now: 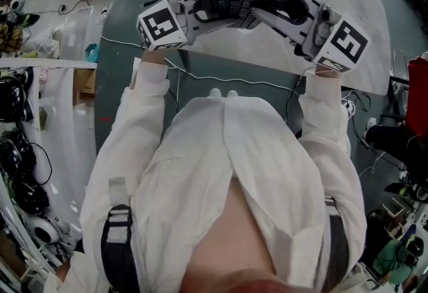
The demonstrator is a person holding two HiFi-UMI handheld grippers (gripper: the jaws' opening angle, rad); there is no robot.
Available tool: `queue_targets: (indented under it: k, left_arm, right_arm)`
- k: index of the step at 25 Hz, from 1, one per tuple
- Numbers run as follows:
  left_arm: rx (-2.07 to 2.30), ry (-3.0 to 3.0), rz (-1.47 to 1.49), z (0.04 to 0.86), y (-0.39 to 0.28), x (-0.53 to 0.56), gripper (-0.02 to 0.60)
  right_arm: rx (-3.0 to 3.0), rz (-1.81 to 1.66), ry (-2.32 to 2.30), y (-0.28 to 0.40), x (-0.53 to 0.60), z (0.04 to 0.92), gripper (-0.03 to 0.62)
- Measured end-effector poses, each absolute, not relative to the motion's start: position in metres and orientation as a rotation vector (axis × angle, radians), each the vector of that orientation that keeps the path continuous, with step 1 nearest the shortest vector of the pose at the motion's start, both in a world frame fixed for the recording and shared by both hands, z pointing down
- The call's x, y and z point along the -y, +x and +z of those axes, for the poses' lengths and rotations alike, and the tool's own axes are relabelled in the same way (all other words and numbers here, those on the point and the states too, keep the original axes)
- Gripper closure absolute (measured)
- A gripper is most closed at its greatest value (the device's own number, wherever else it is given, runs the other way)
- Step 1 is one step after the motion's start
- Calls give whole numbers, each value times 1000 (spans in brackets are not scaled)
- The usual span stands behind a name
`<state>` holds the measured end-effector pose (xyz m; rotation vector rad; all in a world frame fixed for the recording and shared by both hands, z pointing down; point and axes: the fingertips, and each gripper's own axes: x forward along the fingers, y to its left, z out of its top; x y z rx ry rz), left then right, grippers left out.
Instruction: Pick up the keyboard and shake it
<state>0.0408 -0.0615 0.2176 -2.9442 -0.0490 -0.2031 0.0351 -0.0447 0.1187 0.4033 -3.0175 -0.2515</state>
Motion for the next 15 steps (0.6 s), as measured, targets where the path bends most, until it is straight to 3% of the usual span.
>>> queue_targets:
  k: [15]
  left_arm:
    - [83, -3119, -237, 233, 49, 67, 499]
  right_arm:
    - [3051, 21, 489, 48, 73, 133, 508]
